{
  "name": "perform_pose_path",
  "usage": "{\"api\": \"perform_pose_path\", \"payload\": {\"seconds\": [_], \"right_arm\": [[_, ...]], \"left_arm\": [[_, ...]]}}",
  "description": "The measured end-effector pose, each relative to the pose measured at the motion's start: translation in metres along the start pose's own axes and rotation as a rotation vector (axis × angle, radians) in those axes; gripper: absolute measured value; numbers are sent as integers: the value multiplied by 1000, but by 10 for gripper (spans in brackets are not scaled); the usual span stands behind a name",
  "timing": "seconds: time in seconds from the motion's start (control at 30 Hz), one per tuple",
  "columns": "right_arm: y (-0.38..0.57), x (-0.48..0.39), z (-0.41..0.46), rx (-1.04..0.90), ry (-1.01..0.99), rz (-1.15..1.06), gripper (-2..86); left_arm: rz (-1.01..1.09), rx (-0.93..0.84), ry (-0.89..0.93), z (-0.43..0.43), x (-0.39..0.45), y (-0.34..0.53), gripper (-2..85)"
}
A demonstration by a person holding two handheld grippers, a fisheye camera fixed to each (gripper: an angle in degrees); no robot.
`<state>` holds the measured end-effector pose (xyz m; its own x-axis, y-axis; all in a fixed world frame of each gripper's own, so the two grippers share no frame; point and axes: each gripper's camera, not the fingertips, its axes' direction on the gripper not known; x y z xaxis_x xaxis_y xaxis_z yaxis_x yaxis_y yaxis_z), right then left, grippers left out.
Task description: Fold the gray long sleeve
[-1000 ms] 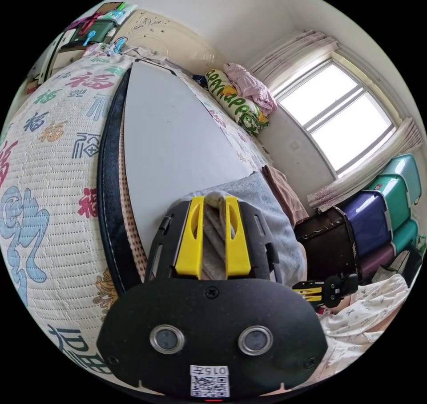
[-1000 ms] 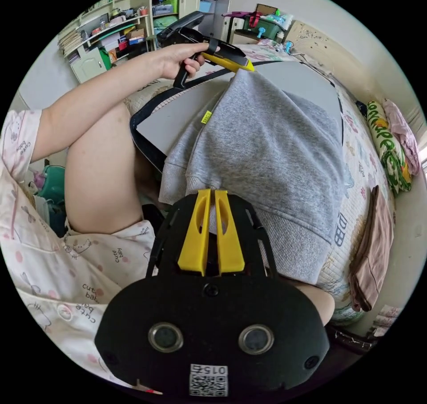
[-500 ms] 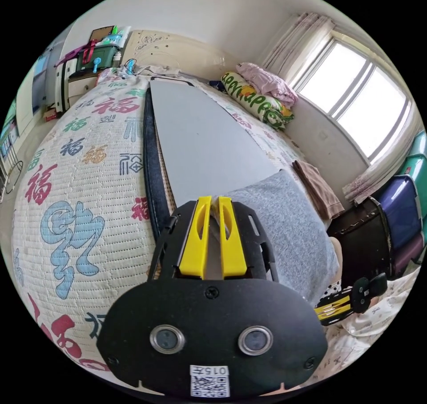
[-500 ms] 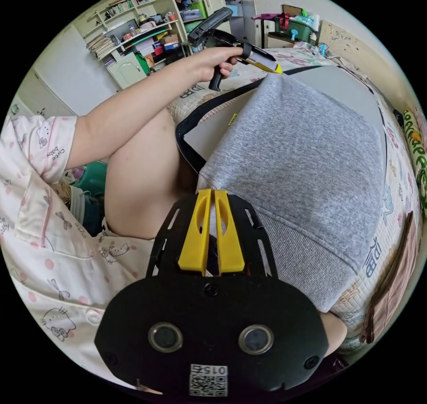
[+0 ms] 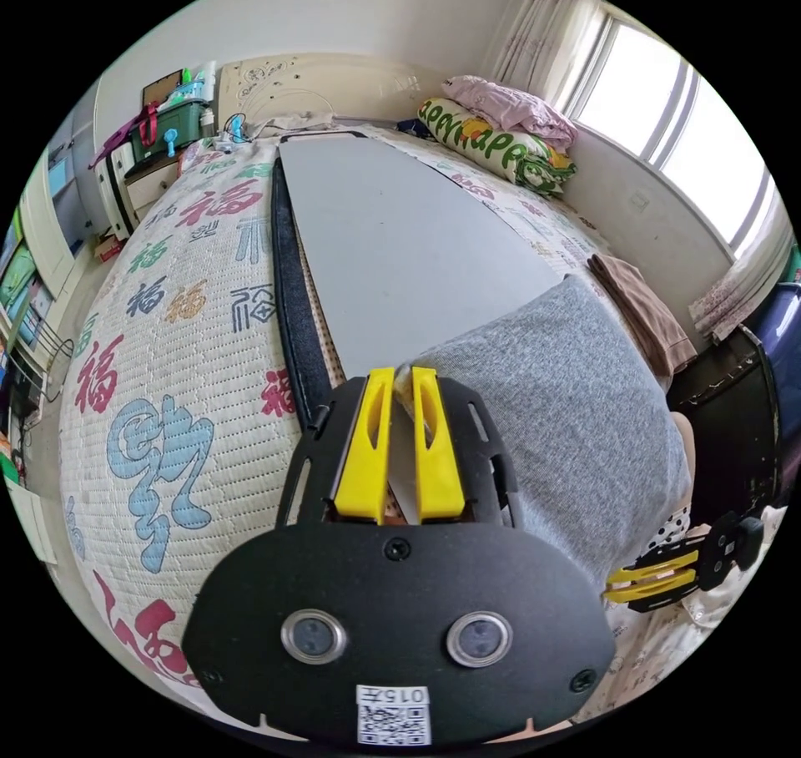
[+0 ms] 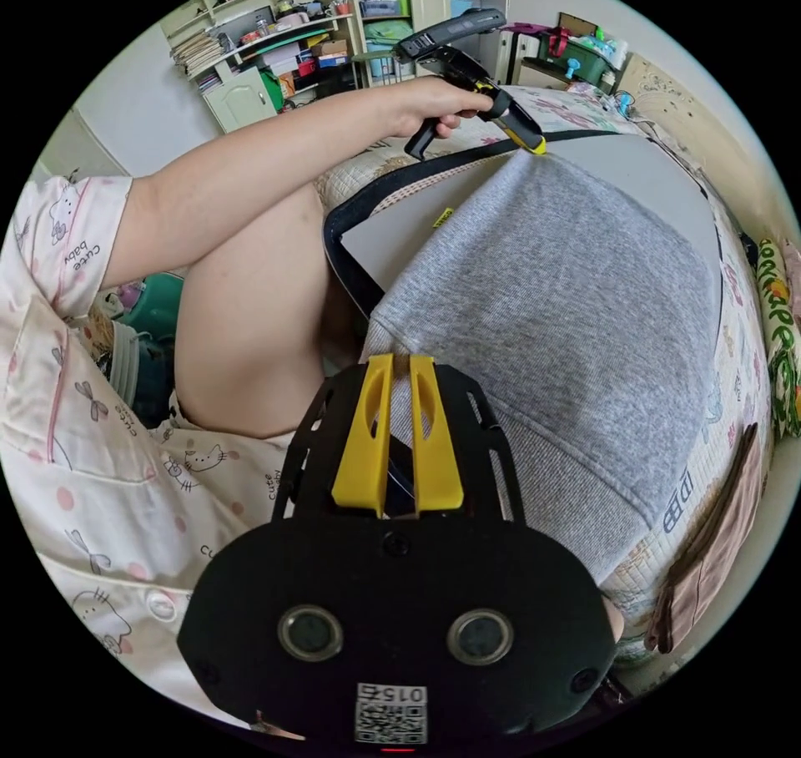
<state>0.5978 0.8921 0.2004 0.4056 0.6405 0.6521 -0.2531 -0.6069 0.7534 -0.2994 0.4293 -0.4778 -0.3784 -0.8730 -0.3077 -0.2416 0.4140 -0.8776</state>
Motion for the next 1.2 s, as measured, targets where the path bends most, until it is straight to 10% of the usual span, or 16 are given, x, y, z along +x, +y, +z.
{"api": "perform_pose_path", "payload": {"seconds": [0.37, 0.83, 1.2], "right_arm": [[40, 6, -115, 141, -184, 85, -4], [25, -43, -120, -32, 213, 144, -7], [62, 80, -246, 367, -39, 536, 79]], "left_arm": [[-55, 42, 97, -7, -8, 5, 51], [-95, 85, 159, -6, -47, 22, 68], [-233, 195, 414, -24, -122, 69, 83]]}}
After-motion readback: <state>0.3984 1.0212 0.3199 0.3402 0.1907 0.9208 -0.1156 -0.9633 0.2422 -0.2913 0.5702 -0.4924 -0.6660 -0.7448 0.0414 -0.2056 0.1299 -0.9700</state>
